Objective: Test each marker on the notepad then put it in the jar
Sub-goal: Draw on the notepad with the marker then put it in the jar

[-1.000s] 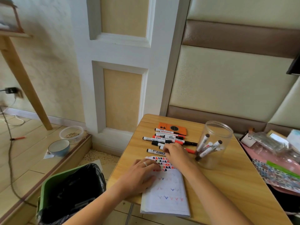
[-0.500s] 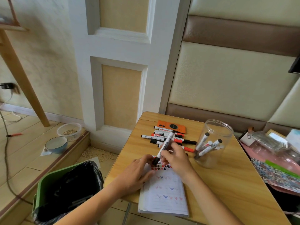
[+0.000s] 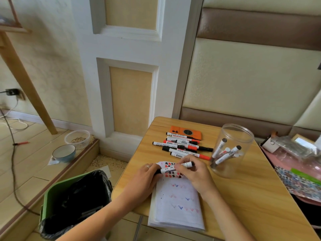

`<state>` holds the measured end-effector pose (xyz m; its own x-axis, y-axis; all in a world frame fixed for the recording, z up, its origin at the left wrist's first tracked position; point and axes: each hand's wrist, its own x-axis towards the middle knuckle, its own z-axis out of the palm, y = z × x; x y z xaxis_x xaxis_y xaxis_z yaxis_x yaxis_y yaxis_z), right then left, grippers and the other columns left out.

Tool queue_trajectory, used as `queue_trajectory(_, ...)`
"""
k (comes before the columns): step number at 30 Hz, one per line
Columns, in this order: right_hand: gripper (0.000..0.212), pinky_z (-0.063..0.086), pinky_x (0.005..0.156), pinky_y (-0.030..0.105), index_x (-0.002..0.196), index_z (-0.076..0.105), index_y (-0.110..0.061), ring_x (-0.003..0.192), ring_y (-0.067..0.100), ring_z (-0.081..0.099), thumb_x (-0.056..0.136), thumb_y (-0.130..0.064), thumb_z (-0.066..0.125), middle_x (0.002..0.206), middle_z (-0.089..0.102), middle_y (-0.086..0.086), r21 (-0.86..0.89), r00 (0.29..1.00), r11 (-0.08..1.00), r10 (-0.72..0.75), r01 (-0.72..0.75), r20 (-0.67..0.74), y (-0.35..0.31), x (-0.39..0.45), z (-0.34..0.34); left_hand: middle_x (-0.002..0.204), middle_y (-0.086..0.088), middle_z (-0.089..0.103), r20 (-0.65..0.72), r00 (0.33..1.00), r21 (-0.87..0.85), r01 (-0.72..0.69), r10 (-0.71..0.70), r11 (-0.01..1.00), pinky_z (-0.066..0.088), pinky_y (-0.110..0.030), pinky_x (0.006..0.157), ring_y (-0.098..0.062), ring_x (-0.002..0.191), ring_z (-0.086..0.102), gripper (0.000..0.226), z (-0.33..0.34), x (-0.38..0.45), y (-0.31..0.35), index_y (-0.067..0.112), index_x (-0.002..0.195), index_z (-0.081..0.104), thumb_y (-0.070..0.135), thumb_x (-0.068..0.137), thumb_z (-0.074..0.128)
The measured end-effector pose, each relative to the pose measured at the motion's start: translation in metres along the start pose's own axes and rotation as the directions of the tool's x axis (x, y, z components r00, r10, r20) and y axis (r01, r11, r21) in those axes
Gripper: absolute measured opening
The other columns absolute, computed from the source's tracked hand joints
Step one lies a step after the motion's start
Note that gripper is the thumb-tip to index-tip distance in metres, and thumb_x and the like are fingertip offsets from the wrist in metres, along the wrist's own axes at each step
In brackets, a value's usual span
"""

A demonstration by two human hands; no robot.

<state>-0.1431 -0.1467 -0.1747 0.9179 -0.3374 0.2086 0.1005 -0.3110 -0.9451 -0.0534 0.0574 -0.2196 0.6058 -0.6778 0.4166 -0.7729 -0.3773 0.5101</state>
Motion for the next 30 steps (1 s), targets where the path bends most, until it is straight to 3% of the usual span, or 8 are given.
queue_trajectory(3,0.011,0.054,0.082,0.033,0.082,0.07,-0.024,0.089,0.01,0.067,0.088,-0.027,0.08,0.086,0.071,-0.01,-0.346,0.982,0.919,-0.178,0.189,0.063,0.002,0.004,-0.008,0.103,0.01,0.055,-0.02,1.0,0.055,-0.022,0.023,0.998,0.039,-0.022,0.074,-0.007,0.089,0.046,0.024,0.0,0.001,0.0,0.02,0.115,0.06,0.036,0.106,0.044)
queue_trajectory(6,0.011,0.049,0.087,0.029,0.096,0.069,-0.029,0.097,0.002,0.058,0.092,-0.04,0.067,0.097,0.063,-0.019,-0.585,0.922,0.713,-0.307,0.388,0.237,-0.005,0.001,-0.004,0.095,0.009,0.058,-0.047,0.996,0.121,-0.075,0.082,0.99,0.039,-0.026,0.07,-0.008,0.082,0.046,0.029,0.001,0.001,0.0,0.023,0.106,0.059,0.042,0.106,0.038)
queue_trajectory(10,0.031,0.048,0.089,0.028,0.12,0.062,-0.029,0.105,0.009,0.057,0.096,-0.046,0.056,0.113,0.063,-0.011,-0.681,0.859,0.523,-0.31,0.512,0.408,-0.003,-0.008,0.017,0.084,0.011,0.052,-0.034,0.995,0.089,-0.095,0.098,0.992,0.039,-0.032,0.07,-0.009,0.075,0.042,0.027,0.002,0.0,-0.001,0.024,0.095,0.051,0.039,0.108,0.032)
queue_trajectory(16,0.027,0.049,0.059,0.026,0.103,0.062,-0.024,0.073,0.012,0.066,0.098,-0.045,0.047,0.088,0.066,-0.008,-0.741,0.816,0.378,-0.42,0.555,0.396,0.005,-0.014,0.032,0.081,0.007,0.054,-0.004,0.995,0.068,-0.101,0.102,0.993,0.038,-0.032,0.071,-0.01,0.072,0.043,0.04,0.0,0.0,0.0,0.018,0.089,0.052,0.042,0.108,0.026)
queue_trajectory(19,0.042,0.045,0.06,0.032,0.104,0.061,-0.022,0.078,0.019,0.066,0.101,-0.052,0.032,0.091,0.067,-0.005,-0.741,0.85,0.425,-0.344,0.52,0.399,0.003,-0.016,0.033,0.084,0.008,0.055,-0.01,0.993,0.068,-0.118,0.119,0.991,0.039,-0.031,0.072,-0.01,0.074,0.044,0.046,-0.001,0.001,0.0,0.019,0.09,0.052,0.048,0.108,0.02)
queue_trajectory(22,0.035,0.036,0.066,0.034,0.105,0.058,-0.022,0.085,0.021,0.064,0.107,-0.05,0.036,0.096,0.068,-0.003,-0.75,0.881,0.464,-0.277,0.472,0.383,-0.003,-0.017,0.031,0.086,0.008,0.055,-0.024,0.993,0.062,-0.116,0.118,0.991,0.041,-0.033,0.073,-0.011,0.077,0.046,0.042,0.0,0.0,-0.002,0.019,0.092,0.054,0.044,0.108,0.024)
queue_trajectory(26,0.032,0.036,0.062,0.034,0.089,0.048,-0.028,0.072,0.013,0.055,0.108,-0.052,0.037,0.078,0.059,-0.009,-0.746,0.919,0.54,-0.166,0.389,0.359,-0.009,-0.017,0.024,0.088,0.01,0.054,-0.045,0.993,0.074,-0.11,0.114,0.991,0.043,-0.036,0.074,-0.01,0.079,0.046,0.033,-0.002,-0.001,-0.003,0.021,0.095,0.054,0.038,0.107,0.029)
queue_trajectory(30,0.034,0.044,0.065,0.036,0.083,0.057,-0.023,0.065,0.013,0.054,0.106,-0.045,0.046,0.071,0.059,-0.001,-0.54,0.974,0.818,-0.104,0.199,0.201,-0.003,-0.015,0.019,0.096,0.012,0.051,-0.046,0.992,0.106,-0.112,0.117,0.988,0.042,-0.033,0.078,-0.01,0.087,0.045,0.03,-0.003,0.0,0.002,0.024,0.102,0.056,0.041,0.107,0.032)
